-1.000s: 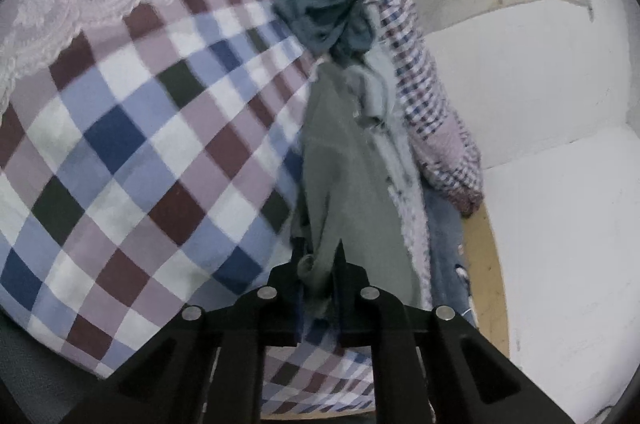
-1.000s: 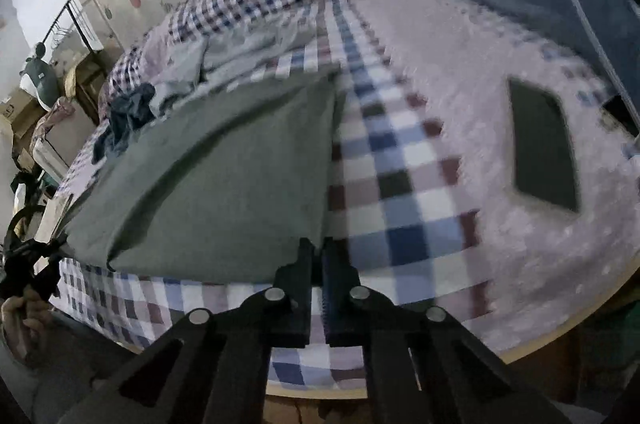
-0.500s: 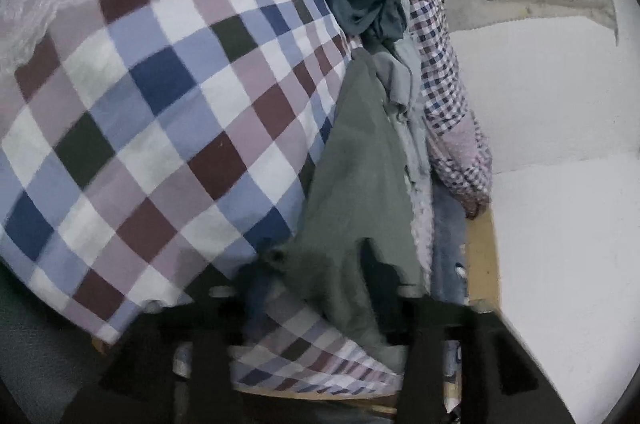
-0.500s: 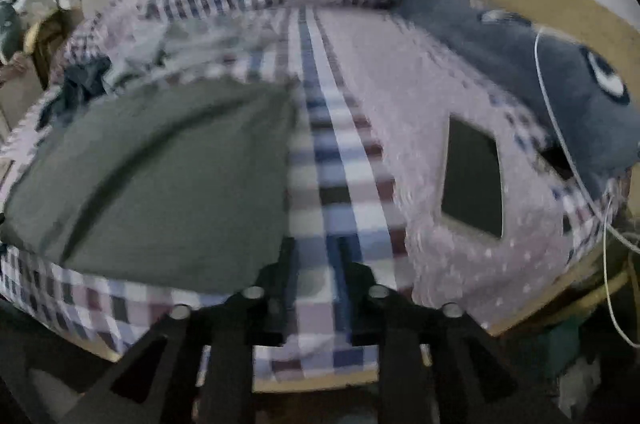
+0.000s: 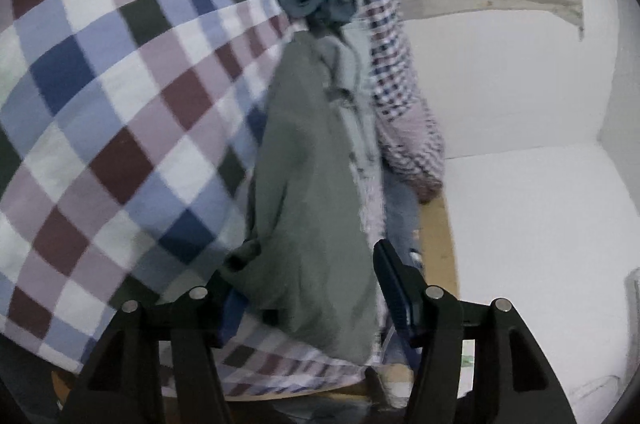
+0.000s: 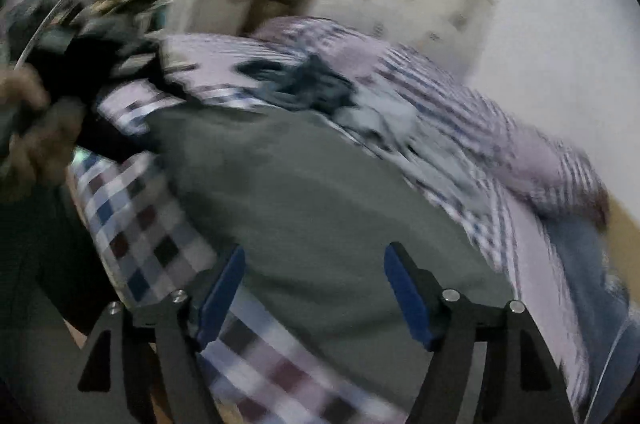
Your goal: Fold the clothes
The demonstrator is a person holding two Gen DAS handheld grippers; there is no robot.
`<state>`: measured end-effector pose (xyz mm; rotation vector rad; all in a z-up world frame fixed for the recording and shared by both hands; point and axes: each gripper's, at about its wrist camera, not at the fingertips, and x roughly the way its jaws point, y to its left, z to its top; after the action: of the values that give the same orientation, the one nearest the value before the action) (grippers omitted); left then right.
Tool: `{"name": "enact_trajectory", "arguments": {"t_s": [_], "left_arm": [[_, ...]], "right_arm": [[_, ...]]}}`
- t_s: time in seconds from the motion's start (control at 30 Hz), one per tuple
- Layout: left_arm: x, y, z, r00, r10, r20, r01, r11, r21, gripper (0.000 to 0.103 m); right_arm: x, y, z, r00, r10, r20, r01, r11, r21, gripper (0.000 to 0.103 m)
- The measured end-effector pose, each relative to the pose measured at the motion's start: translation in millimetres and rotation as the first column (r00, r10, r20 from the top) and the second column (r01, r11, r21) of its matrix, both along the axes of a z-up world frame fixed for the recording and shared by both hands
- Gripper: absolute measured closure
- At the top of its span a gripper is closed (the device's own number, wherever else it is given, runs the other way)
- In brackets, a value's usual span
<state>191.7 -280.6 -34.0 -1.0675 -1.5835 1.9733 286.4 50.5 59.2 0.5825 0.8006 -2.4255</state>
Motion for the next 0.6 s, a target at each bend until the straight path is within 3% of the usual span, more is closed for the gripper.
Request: {"name": "enact_trajectory", "arguments": {"t_s": [0.2,0.4,0.43,0.53,0.6], "left_arm": [[-9,-2,5,0.998,-0.019,-0.062,0.026,0.994,0.108,0.042],[-13,-6,2,0.997,-0.028,-0.068,0.039,0.986,0.163,0.042],[-11,-6,1,0.998,-0.028,-0.061,0.037,0.987,0.154,0.042],[-8,-7,-2,0.999,-0.030,-0.039,0.035,0.992,0.121,0.041],[-6,-4,-2,0.999,-0.035,-0.032,0.038,0.995,0.089,0.041]], "right_arm": [[-10,-75,-41,0.981,0.162,-0.104,-0.150,0.982,0.114,0.024],[-17,-119,-75,0.953,0.222,-0.204,-0.170,0.955,0.244,0.026],[-20,-121,-77,0.955,0.225,-0.195,-0.174,0.953,0.246,0.029],[-32,-127,-78,0.963,0.206,-0.173,-0.160,0.956,0.245,0.073],[-39,-129,-77,0.969,0.196,-0.151,-0.155,0.957,0.245,0.079]]}}
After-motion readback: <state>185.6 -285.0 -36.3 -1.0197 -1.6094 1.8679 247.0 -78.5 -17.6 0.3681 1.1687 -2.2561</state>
